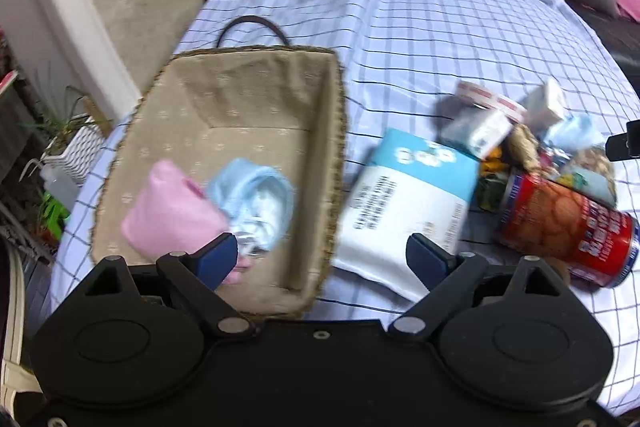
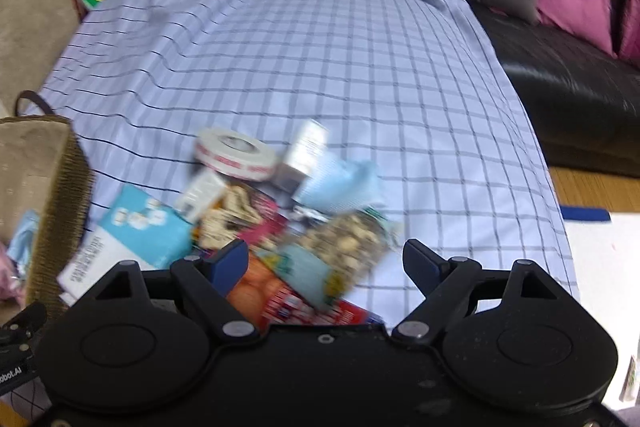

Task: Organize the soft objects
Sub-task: 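Move the left tool back over the pile toward the tape roll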

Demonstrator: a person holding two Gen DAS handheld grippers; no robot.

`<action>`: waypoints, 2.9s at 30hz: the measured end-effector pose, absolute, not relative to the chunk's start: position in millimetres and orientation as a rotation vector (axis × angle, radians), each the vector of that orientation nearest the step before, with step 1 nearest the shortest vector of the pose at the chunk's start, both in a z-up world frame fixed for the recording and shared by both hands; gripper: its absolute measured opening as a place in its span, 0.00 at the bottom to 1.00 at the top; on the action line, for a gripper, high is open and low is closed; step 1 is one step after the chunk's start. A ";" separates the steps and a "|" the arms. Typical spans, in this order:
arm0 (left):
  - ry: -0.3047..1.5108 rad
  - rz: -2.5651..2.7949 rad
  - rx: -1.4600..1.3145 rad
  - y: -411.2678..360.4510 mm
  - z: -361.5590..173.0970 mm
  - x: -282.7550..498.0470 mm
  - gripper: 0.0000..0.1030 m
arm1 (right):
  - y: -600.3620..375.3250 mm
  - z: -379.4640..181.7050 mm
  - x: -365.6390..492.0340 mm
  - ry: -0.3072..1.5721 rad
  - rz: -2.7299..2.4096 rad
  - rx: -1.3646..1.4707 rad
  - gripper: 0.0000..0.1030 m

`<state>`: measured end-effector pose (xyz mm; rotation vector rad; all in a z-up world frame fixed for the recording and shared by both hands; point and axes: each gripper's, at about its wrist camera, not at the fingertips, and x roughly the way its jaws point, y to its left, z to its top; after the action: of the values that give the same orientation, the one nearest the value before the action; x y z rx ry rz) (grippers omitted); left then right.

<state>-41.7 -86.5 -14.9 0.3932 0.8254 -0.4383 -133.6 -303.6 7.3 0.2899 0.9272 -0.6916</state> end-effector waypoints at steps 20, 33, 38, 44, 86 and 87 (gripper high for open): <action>0.847 -0.766 0.527 -163.8 -73.4 -94.1 0.85 | -335.7 1.4 -167.9 0.948 -0.746 0.366 0.82; 0.804 -0.816 0.582 -190.4 -79.5 -113.8 0.87 | -335.7 0.4 -170.4 0.953 -0.732 0.368 0.82; 0.835 -0.794 0.555 -190.2 -78.9 -105.9 0.87 | -335.1 -0.4 -170.7 0.956 -0.732 0.366 0.83; 1.004 -0.789 0.511 -169.3 -83.6 -91.0 0.85 | -335.1 -1.4 -171.8 0.960 -0.732 0.362 0.83; 1.042 -0.752 0.416 -145.6 -77.5 -74.2 0.83 | -338.4 -7.5 -166.3 0.975 -0.733 0.410 0.83; 1.023 -0.763 0.417 -147.9 -76.8 -75.9 0.83 | -341.5 -7.5 -167.0 0.971 -0.744 0.428 0.83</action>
<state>-75.9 -147.9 -76.8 0.4173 1.0234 -0.7628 -167.0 -341.5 -7.5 0.4280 0.9710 -0.7438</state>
